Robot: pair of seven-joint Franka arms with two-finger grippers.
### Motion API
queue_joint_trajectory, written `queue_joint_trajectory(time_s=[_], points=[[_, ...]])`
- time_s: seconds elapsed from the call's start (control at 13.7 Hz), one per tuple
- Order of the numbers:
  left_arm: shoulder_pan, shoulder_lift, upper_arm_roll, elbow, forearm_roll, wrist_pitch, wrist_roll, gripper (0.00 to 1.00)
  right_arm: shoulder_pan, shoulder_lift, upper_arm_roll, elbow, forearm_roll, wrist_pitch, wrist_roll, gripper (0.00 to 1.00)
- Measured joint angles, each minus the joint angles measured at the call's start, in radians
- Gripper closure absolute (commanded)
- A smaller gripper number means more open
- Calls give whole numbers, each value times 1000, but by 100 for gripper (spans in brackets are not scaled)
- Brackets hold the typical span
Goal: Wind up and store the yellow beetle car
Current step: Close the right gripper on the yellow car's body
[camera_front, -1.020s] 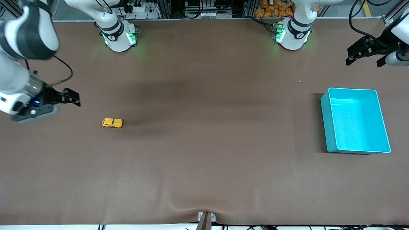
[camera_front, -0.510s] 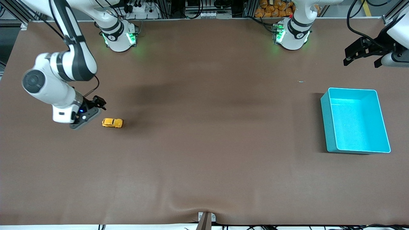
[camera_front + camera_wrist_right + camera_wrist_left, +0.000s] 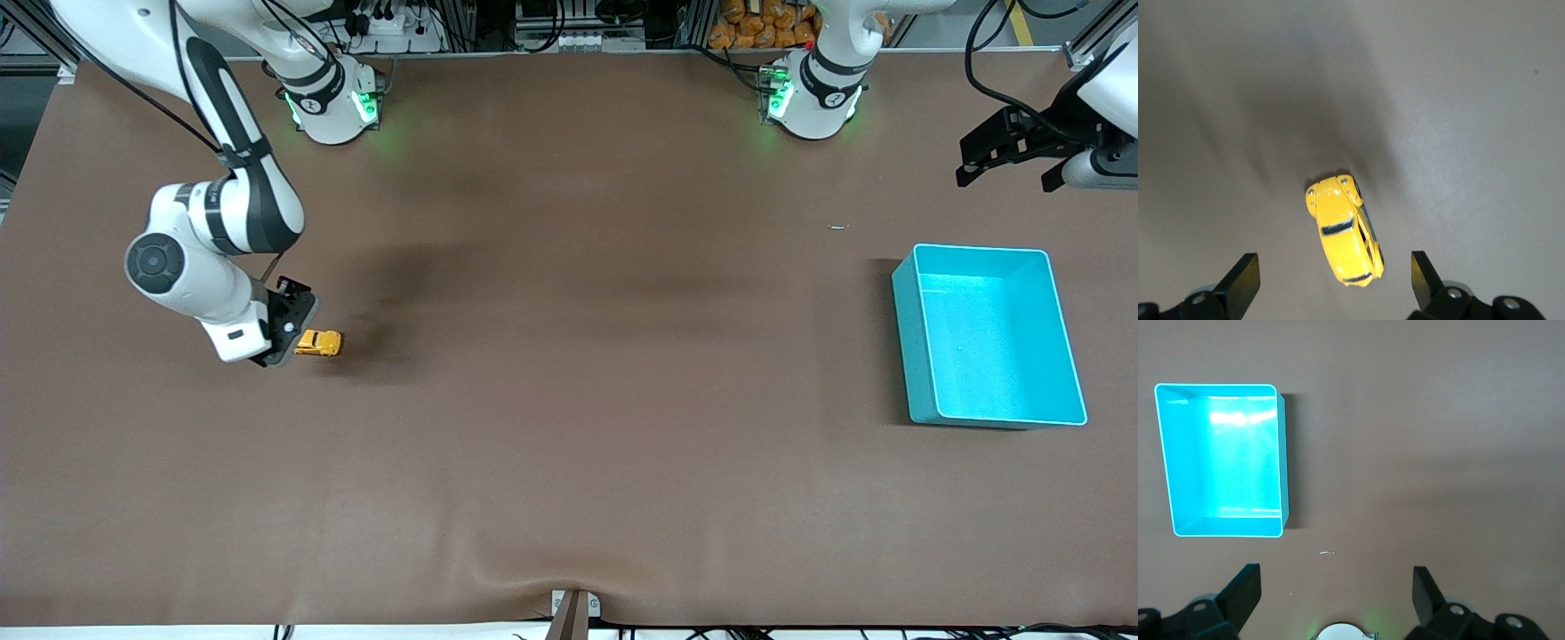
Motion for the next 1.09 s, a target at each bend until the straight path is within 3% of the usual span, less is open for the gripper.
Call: queue_joint_trajectory(time_s=[0.58,0.95,1.09], points=[[0,0,0,-3,0,0,0,0,4,92,-4,-7,-19,72,-228,5],[0,0,-1,-4,0,0,0,0,4,125,-6,-29,-19,153,-277,21],[-1,0,-1,-4,0,0,0,0,4,126,-8,-30,-19,154,-297,22]])
